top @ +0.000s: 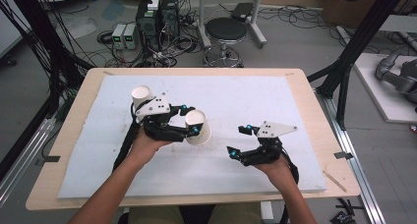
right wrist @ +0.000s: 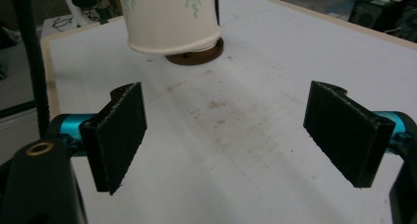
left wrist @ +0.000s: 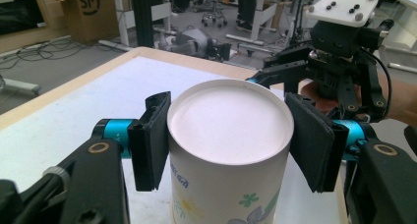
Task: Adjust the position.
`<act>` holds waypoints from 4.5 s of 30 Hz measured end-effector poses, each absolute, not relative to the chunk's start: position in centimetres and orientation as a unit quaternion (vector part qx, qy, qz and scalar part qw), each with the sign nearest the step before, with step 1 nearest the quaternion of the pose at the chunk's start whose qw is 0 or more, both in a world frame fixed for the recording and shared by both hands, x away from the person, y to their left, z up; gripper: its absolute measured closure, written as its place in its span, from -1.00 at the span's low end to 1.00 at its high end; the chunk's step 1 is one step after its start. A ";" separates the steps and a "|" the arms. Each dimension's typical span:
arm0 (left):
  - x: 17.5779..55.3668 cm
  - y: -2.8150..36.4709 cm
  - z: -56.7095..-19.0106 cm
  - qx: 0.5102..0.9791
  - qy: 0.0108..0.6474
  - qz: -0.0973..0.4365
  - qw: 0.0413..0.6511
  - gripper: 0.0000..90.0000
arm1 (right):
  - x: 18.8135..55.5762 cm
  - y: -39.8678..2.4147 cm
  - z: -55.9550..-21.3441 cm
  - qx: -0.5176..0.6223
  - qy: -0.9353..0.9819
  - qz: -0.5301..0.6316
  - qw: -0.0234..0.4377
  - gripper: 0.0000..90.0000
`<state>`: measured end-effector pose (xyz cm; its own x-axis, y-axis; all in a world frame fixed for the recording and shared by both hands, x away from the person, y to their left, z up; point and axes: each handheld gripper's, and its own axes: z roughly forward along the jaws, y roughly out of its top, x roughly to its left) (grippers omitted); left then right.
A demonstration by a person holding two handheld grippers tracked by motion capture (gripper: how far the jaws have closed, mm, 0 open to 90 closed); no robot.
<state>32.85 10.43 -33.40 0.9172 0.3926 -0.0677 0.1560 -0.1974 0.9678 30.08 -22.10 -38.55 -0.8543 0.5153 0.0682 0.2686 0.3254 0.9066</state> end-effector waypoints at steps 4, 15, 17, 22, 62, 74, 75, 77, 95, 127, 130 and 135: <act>32.8 10.0 -33.7 0.770 0.175 0.091 0.606 -0.17 | 30.5 -20.8 -38.5 0.222 0.812 0.530 0.108 -0.63; 32.5 9.0 -34.1 0.776 0.157 0.076 0.606 -0.17 | 31.6 -17.6 -38.2 0.182 0.820 0.538 0.079 -0.63; 32.4 8.8 -34.2 0.777 0.155 0.070 0.606 -0.17 | 31.8 -17.0 -38.4 0.178 0.823 0.536 0.071 -0.63; 32.2 8.2 -34.4 0.775 0.149 0.056 0.611 -0.17 | 32.0 -16.6 -38.6 0.173 0.821 0.541 0.056 -0.60; 32.8 8.8 -34.3 0.840 0.121 0.009 0.529 -0.69 | 33.0 -14.8 -35.5 0.050 0.932 0.357 0.045 -0.21; 32.9 8.3 -34.9 0.858 0.103 -0.014 0.502 -0.43 | 32.8 -13.6 -34.9 0.021 0.954 0.297 0.046 -0.21; 32.9 8.3 -34.9 0.860 0.102 -0.016 0.501 -0.43 | 32.8 -13.6 -34.9 0.021 0.954 0.297 0.046 -0.21; 33.0 8.2 -35.0 0.862 0.099 -0.022 0.497 -0.30 | 32.8 -13.6 -34.9 0.018 0.955 0.294 0.042 -0.21; 33.0 8.5 -35.1 0.854 0.097 -0.012 0.511 -0.17 | 32.8 -15.4 -34.5 0.061 0.938 0.338 0.053 -0.57; 32.4 12.4 -36.4 0.787 0.134 0.028 0.601 -0.17 | 31.9 -20.4 -38.9 0.173 0.825 0.536 0.055 -0.57; 32.4 12.5 -36.4 0.785 0.134 0.027 0.605 -0.17 | 31.9 -20.4 -39.0 0.171 0.824 0.537 0.054 -0.57; 32.3 12.4 -36.5 0.780 0.129 0.022 0.612 -0.17 | 31.8 -20.4 -39.1 0.163 0.820 0.546 0.046 -0.57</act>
<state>32.27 12.35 -36.52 0.9659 0.2281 -0.1227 0.1736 -0.2185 0.9603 31.83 -20.44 -39.12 -0.9424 0.3185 0.1024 0.2171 0.3494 0.9115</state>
